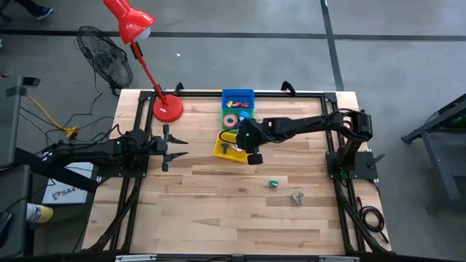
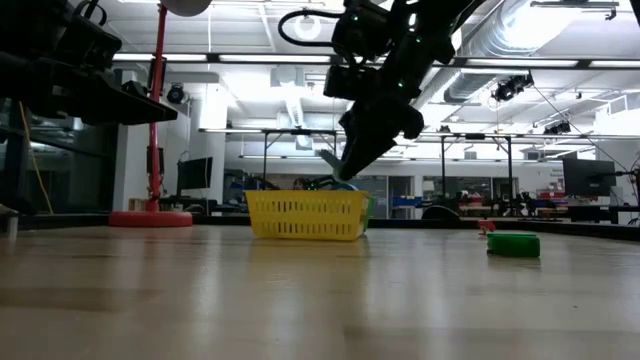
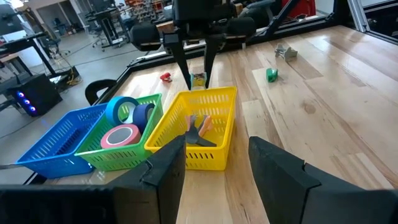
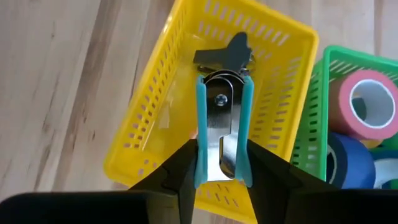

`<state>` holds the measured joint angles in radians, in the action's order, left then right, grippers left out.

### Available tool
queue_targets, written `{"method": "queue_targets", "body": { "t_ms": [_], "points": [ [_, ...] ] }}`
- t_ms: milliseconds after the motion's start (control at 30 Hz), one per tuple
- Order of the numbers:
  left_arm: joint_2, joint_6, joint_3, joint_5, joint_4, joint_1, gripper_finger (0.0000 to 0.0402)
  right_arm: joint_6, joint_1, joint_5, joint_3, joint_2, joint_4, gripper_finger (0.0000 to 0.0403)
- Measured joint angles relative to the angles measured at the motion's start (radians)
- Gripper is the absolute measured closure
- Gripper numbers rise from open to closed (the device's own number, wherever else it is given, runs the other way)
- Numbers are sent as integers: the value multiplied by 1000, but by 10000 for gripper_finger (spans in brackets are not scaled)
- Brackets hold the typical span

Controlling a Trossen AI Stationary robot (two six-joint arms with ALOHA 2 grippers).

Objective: Pick and place Stapler, Stapler remover, tape
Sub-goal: Put the light blue staple remover into the yellow bin

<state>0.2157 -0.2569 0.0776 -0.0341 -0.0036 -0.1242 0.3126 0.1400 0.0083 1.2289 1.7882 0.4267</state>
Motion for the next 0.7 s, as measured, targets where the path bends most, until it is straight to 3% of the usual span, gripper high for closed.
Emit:
{"method": "queue_targets", "body": {
  "t_ms": [433,700],
  "points": [
    [0,0,0,0,0,0,229,17,3,-69,0,61,-60,286],
    [0,0,0,0,0,0,229,-43,6,-89,0,69,-82,212]
  ]
}}
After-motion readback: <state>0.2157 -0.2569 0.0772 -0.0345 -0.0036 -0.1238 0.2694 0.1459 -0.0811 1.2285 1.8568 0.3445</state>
